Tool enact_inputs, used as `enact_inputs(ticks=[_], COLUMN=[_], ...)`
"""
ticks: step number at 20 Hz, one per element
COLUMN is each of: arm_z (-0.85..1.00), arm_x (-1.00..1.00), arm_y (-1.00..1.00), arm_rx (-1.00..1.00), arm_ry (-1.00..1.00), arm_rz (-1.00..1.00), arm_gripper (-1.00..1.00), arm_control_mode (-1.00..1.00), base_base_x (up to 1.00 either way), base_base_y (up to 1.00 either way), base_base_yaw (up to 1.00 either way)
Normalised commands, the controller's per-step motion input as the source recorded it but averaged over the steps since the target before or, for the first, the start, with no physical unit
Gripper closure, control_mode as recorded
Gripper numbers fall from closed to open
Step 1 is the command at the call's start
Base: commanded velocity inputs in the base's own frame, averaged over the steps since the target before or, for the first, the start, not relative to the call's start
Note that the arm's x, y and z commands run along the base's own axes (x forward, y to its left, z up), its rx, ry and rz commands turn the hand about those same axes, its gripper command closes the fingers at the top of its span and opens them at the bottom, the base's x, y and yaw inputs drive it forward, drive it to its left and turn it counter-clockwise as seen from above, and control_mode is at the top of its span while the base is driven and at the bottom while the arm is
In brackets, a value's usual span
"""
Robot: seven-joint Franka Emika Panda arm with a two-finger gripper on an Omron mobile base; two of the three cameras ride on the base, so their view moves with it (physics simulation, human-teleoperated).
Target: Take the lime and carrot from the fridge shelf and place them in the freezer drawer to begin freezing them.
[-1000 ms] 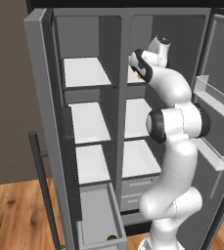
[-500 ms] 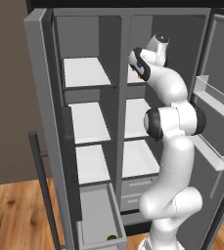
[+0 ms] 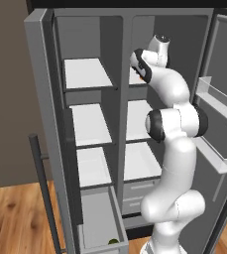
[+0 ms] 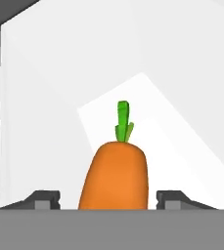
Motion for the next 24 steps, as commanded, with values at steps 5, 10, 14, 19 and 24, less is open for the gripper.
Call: enact_inputs(ticks=[5,10,14,19,24], arm_z=[-0.20,-0.03,0.00,0.00,0.00], arm_x=[0.02,-0.01,-0.28,-0.59,-0.80], arm_y=[0.00,0.00,-0.26,-0.15,0.00], arm_rx=[0.00,0.00,0.00,0.01,0.00], arm_ry=[0.00,-0.02,-0.13,-0.13,-0.03], arm_rz=[0.00,0.00,0.00,0.00,0.00], arm_gripper=[1.00,1.00,1.00,1.00,1.00], arm_control_mode=[-1.00,-1.00,-1.00,-1.00,-1.00], base_base_x=[0.00,0.00,0.00,0.00,0.00], base_base_y=[0.00,0.00,0.00,0.00,0.00], base_base_yaw=[0.00,0.00,0.00,0.00,0.00])
